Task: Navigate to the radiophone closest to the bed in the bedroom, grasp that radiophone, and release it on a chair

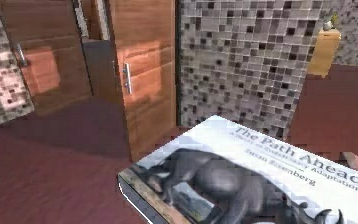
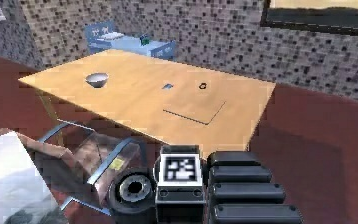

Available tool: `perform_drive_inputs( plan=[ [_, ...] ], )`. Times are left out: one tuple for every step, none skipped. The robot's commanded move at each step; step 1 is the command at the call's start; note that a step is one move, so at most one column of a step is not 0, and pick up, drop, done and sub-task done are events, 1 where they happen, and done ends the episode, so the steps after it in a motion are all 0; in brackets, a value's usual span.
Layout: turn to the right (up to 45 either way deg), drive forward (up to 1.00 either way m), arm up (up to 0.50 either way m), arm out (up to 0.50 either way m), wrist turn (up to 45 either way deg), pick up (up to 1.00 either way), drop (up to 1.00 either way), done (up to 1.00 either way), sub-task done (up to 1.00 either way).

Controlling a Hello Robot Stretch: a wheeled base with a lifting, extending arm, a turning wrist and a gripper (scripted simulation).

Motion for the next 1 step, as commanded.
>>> perform_drive_inputs(
  plan=[
    [45.0, 0.0, 0.0, 0.0, 0.0, 0.0, 0.0, 0.0, 0.0]
  ],
)
